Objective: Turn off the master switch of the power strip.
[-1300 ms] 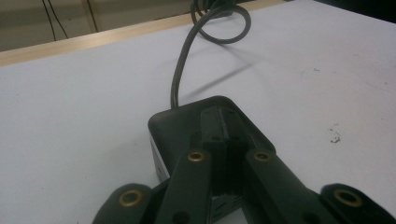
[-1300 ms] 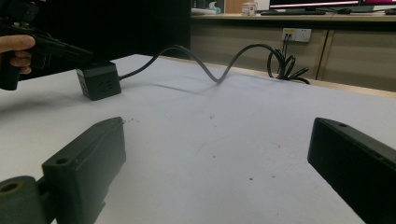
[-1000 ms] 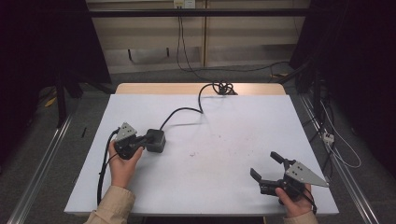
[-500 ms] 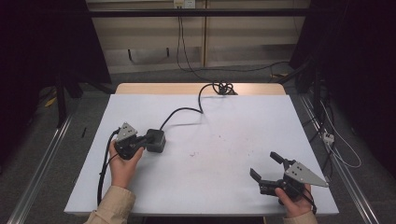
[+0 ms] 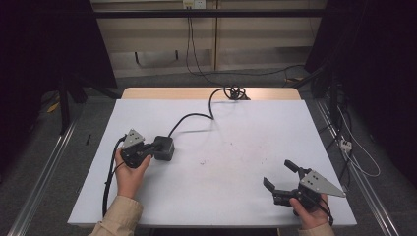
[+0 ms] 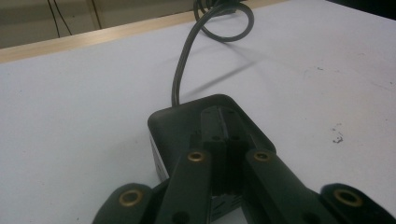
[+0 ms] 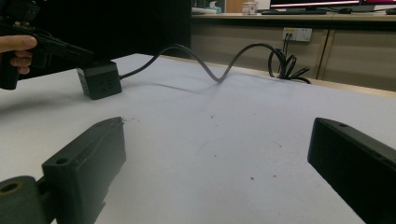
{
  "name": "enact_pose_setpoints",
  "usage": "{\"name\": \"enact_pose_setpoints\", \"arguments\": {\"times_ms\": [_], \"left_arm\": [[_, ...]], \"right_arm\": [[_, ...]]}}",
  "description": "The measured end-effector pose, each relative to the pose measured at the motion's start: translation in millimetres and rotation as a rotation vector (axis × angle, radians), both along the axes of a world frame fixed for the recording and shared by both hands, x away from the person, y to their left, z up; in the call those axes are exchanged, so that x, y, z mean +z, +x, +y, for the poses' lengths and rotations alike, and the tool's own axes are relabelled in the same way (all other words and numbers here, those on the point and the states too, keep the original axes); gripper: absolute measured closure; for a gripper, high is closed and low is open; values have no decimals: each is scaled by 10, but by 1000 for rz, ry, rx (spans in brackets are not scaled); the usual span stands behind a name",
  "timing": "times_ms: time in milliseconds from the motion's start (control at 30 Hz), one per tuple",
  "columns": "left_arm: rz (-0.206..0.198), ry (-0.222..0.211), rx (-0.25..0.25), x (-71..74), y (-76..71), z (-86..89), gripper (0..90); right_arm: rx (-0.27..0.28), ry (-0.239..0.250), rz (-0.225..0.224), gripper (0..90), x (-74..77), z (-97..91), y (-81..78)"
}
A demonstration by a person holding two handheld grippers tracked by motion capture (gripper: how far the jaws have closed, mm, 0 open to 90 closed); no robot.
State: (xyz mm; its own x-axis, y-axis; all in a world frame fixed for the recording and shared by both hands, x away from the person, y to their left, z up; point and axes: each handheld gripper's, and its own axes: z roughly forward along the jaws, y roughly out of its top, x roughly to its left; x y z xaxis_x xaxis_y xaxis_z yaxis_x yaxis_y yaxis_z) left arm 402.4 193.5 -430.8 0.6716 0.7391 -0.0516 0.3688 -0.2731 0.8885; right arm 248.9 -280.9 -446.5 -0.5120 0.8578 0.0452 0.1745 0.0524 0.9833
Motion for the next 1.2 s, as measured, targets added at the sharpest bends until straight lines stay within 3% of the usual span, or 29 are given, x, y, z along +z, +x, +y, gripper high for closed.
{"name": "enact_pose_setpoints", "arguments": {"times_ms": [600,767,800,1200], "left_arm": [[0,7,9,10,-7,-17,900],[-23,14,13,7,-18,-29,900],[-19,-10,11,19,-19,-20,900],[-24,-52,17,63,-50,3,900]], "right_arm": [[2,-3,-1,37,1,-3,3],[2,-4,-2,37,3,-7,4],[2,-4,-2,37,3,-7,4],[5,-3,-3,37,5,-3,14]]}}
